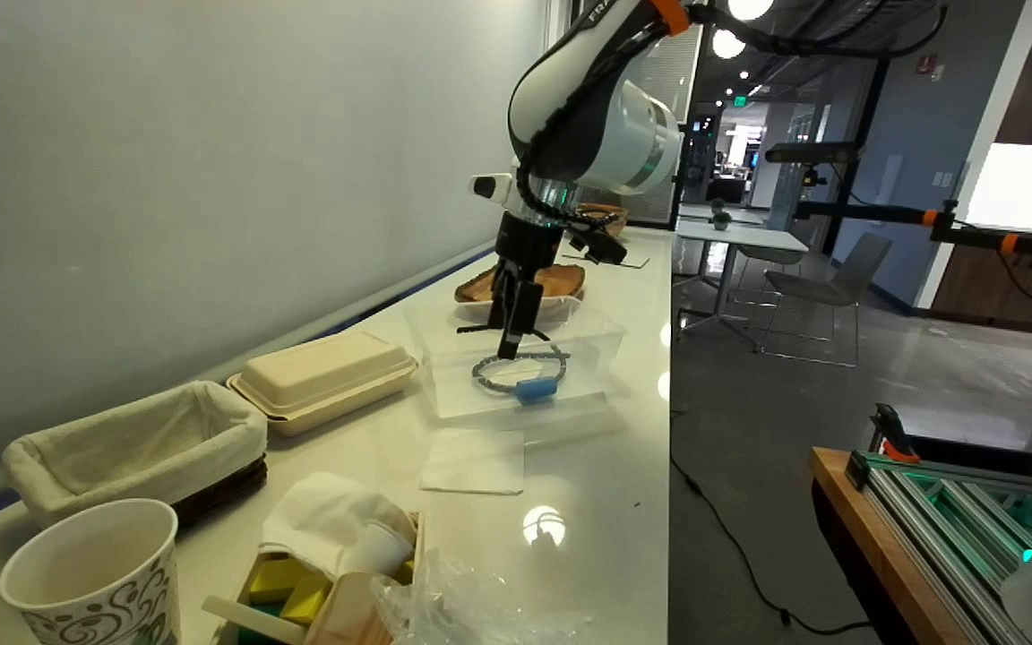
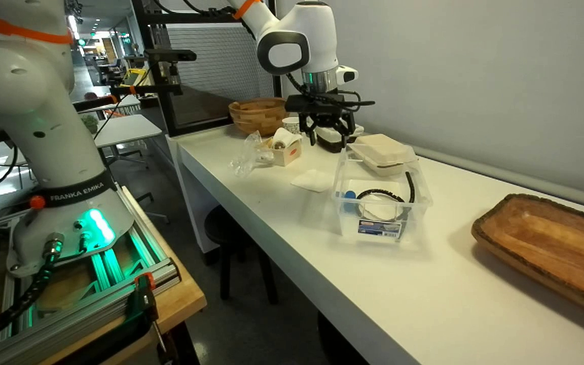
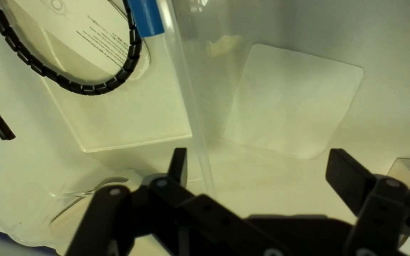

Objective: Move the clear container to the left.

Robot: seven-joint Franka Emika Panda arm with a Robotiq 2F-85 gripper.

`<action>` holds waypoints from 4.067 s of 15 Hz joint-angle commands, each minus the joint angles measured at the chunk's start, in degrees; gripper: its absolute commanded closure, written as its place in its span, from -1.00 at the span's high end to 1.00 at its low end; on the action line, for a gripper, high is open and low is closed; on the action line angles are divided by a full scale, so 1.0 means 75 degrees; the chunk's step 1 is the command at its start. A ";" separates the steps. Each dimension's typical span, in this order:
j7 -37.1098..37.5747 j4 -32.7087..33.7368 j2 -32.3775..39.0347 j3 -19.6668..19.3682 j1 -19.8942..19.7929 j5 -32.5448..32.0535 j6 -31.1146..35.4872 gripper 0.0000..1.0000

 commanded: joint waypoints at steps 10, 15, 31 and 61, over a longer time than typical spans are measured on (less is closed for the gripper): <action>-0.1968 0.0667 0.1214 0.1484 -0.1266 -0.0124 0.1556 0.40; -0.1834 0.0778 0.1472 0.1631 -0.1493 -0.0390 0.1501 -0.18; 0.0001 -0.0310 0.0043 0.0889 -0.0472 -0.2156 0.1471 -0.96; -0.5200 -0.0246 0.0381 0.3192 -0.0893 -0.0204 0.1884 -0.96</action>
